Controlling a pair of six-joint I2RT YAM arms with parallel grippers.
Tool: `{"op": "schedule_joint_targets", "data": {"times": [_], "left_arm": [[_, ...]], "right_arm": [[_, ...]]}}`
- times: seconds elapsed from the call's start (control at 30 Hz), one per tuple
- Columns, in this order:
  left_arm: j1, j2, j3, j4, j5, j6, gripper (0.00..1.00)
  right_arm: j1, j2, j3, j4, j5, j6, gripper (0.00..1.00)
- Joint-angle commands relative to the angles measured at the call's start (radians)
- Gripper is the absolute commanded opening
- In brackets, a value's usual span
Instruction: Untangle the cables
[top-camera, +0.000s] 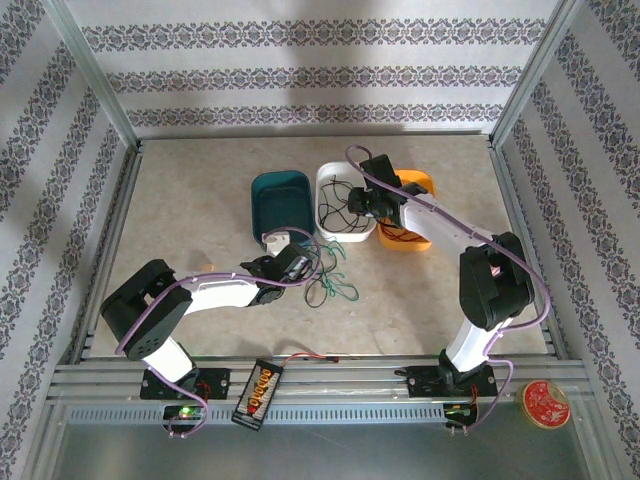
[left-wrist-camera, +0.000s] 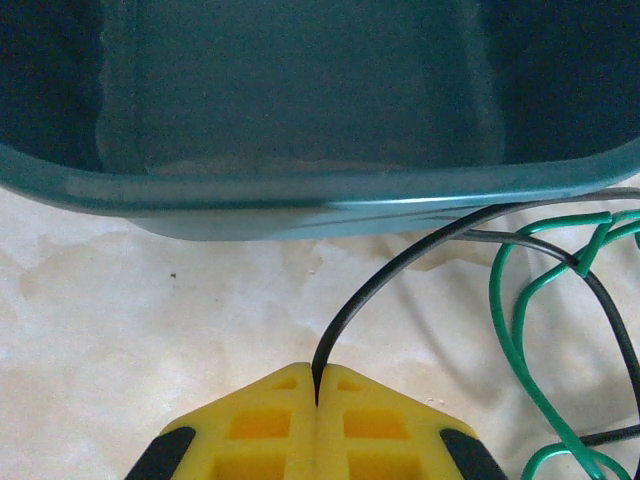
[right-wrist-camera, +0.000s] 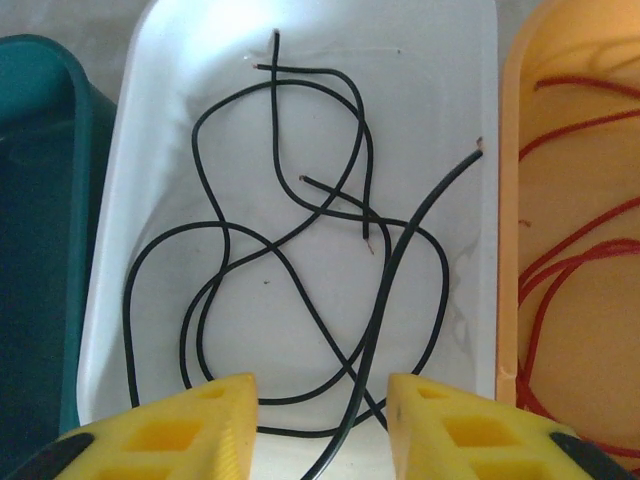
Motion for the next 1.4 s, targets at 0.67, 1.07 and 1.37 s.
{"op": "schedule_joint_targets", "data": {"times": [0.67,1.07,1.37], "left_arm": [[-0.008,-0.044,-0.053,0.148,0.062,0.060,0.00],[-0.007,-0.190,-0.090,0.316,0.259,0.167,0.00],[-0.008,-0.331,-0.039,0.214,0.217,0.219,0.00]], "right_arm": [[0.046,-0.009,-0.012,0.038,0.042,-0.076,0.35],[0.197,-0.196,-0.351,0.041,-0.305,-0.111,0.46],[0.243,-0.072,-0.420,0.033,-0.262,-0.094,0.47]]}}
